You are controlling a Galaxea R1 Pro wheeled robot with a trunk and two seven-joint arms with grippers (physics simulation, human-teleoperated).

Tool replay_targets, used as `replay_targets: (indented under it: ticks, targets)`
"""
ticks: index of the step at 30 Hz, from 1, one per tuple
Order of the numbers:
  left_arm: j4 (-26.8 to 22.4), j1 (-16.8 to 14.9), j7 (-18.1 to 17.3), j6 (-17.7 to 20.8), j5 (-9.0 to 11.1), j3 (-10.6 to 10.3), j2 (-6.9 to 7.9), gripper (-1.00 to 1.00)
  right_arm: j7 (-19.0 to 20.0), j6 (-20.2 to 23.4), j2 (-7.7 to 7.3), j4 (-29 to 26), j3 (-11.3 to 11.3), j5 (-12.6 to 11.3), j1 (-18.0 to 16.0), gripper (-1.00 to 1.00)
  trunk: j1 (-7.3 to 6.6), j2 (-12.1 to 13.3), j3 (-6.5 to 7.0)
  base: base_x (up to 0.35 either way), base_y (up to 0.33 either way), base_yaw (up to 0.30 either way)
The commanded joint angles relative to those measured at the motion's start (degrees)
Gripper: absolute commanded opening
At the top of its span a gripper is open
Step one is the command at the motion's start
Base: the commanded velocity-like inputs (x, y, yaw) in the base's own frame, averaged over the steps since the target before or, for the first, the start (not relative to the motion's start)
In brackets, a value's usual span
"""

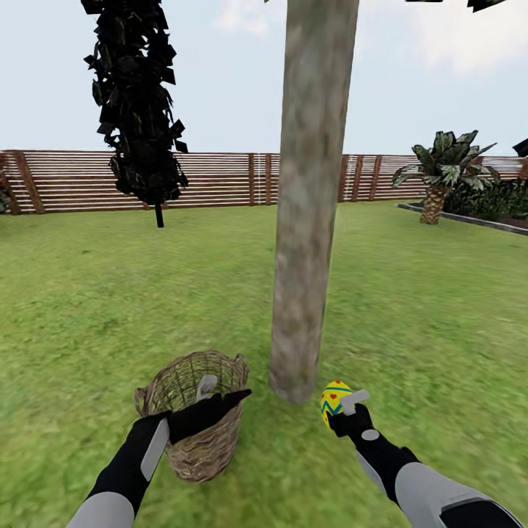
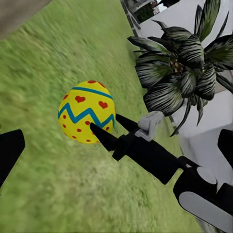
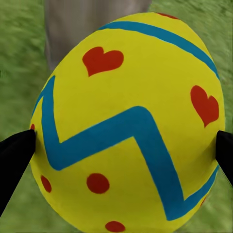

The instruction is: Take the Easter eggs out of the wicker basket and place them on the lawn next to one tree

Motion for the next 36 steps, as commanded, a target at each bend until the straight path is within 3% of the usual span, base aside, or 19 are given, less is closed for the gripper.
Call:
replay_targets:
  ticks: [1,12,19,24,28,36]
  targets:
    - [0.04,-0.05,-0.17,0.4,-0.01,0.22,-0.08,1.0,-0.33,-0.08,0.0,0.01,0.15,0.61,-0.01,-1.0,0.01,-0.02,-0.06,0.222,-0.268,0.292]
    - [0.08,-0.05,-0.25,0.31,0.0,0.22,-0.09,1.0,-0.22,-0.5,0.16,0.01,0.15,0.53,-0.01,-1.0,0.01,-0.02,-0.06,0.074,-0.094,0.054]
    - [0.08,-0.05,-0.26,0.38,0.03,0.22,-0.09,1.0,-0.05,-0.25,0.23,0.21,0.24,0.45,-0.01,-1.0,1.55,-2.83,-1.31,0.0,0.0,0.0]
    - [0.08,-0.05,-0.26,0.4,0.04,0.22,-0.15,1.0,0.19,0.18,1.61,0.92,0.33,0.56,-0.01,-1.0,2.65,-4.84,-2.21,0.0,0.0,0.0]
    - [0.08,-0.05,-0.26,0.4,0.0,0.21,-0.18,1.0,-0.29,5.91,1.65,0.62,0.35,0.77,-0.01,-1.0,3.53,-6.44,-2.93,0.0,0.0,0.0]
    - [0.08,-0.05,-0.26,0.49,0.02,0.16,-0.18,1.0,-0.42,6.88,1.63,0.15,0.33,0.8,-2.17,-1.0,5.28,-9.65,-4.37,0.0,0.0,0.0]
